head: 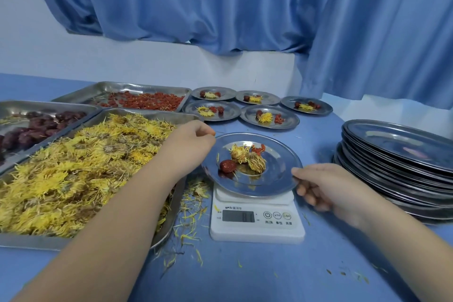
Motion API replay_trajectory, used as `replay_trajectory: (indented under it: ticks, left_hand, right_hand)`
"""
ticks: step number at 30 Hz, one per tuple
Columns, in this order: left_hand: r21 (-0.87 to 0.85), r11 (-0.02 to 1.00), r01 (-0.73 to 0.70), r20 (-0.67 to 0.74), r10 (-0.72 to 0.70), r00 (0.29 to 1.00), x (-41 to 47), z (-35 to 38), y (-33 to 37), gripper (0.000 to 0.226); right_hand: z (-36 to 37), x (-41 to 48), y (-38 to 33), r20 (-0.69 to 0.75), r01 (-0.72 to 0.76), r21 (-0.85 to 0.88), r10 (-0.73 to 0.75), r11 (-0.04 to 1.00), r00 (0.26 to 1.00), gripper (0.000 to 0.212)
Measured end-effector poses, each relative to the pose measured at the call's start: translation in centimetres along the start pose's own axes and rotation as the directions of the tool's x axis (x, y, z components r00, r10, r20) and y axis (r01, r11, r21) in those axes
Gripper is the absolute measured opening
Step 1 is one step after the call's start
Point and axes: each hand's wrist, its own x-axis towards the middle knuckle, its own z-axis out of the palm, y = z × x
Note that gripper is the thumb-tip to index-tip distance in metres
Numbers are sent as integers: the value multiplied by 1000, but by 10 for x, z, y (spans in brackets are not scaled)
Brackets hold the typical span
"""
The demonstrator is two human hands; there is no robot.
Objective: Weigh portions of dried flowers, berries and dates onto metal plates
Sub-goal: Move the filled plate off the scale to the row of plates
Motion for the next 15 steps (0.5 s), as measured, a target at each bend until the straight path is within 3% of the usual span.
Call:
replay_trajectory:
  ticks: [6, 15]
  left_hand:
    - [-270, 963, -27, -77, 6, 997, 1, -2, 6, 16]
    - [-459, 880, -118, -192, 31, 981, -3, -4, 10, 17]
  right_hand:
    - [3, -2, -5, 70, -46, 400, 20, 916, 997, 16]
    - [14, 42, -24, -119, 63, 615, 13, 786, 993, 13]
